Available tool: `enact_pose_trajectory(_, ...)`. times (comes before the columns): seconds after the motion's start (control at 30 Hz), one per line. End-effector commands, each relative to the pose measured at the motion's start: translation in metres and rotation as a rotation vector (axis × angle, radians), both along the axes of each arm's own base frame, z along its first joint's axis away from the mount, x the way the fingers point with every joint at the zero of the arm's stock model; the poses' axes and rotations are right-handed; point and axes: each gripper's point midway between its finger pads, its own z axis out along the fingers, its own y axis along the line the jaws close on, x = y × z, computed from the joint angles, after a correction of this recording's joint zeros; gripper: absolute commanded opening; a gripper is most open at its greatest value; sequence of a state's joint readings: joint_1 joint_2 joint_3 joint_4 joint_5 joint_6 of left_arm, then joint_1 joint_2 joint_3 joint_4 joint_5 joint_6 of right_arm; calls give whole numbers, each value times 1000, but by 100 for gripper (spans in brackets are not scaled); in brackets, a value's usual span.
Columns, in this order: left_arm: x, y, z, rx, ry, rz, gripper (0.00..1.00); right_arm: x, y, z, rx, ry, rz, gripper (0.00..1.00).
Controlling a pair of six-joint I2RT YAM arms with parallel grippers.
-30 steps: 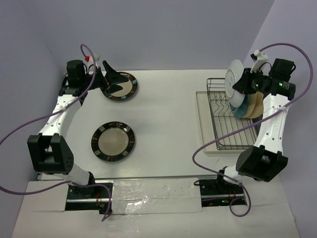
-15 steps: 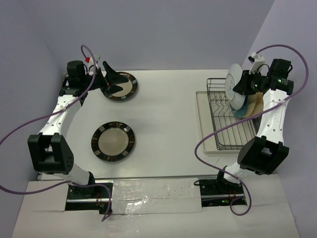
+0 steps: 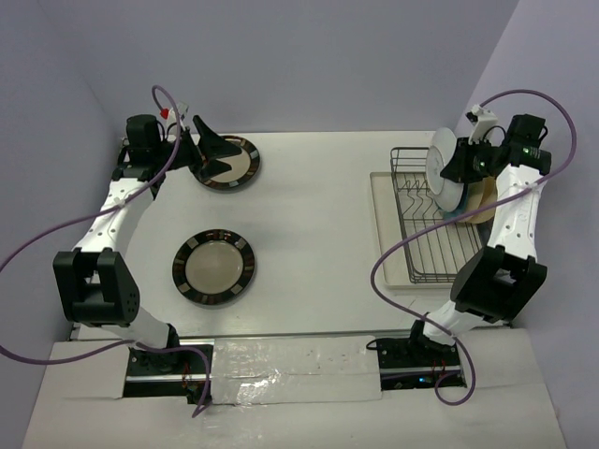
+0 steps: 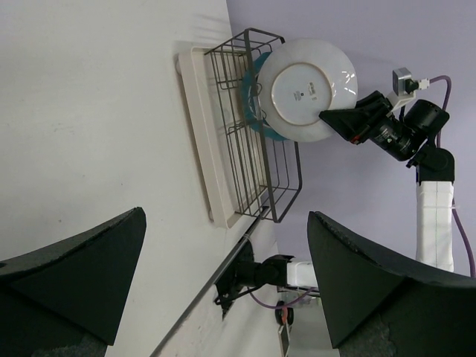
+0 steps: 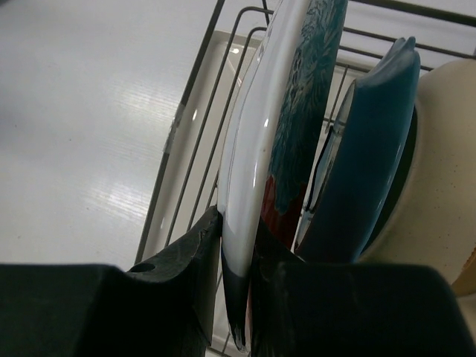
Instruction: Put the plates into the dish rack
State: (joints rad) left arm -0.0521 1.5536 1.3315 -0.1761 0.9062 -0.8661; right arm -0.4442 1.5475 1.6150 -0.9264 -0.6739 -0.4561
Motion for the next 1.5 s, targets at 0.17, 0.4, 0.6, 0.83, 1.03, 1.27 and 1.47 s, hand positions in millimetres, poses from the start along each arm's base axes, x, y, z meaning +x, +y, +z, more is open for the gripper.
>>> enact_pose_trajectory(0.17, 2, 2, 1, -2, -28, -13, 99, 22, -15, 27, -7, -149, 16, 0)
enact_pose_trajectory(0.4, 4, 1, -4, -8, -8, -16, 99, 28, -35, 7, 65, -77, -26, 0)
enact_pose_trajectory(0.6, 7, 4, -7, 10, -13, 1, 99, 27, -44, -1, 73, -44, -38, 7)
enact_pose_trajectory(0.83, 11, 13, -15, 52, 2, 38, 99, 22, -55, -2, 11, -28, -80, 50)
enact_pose_trajectory(1.03, 13, 25, -20, 75, 12, 77, 99, 18, -72, 18, -87, -63, -126, 79)
enact_pose_trajectory(1.27, 25, 87, -38, 229, 30, 323, 99, 9, -77, 81, -219, -229, -193, 100)
enact_pose_trajectory(1.47, 22, 143, -81, 235, 108, 462, 99, 2, -71, 131, -352, -375, -229, 100)
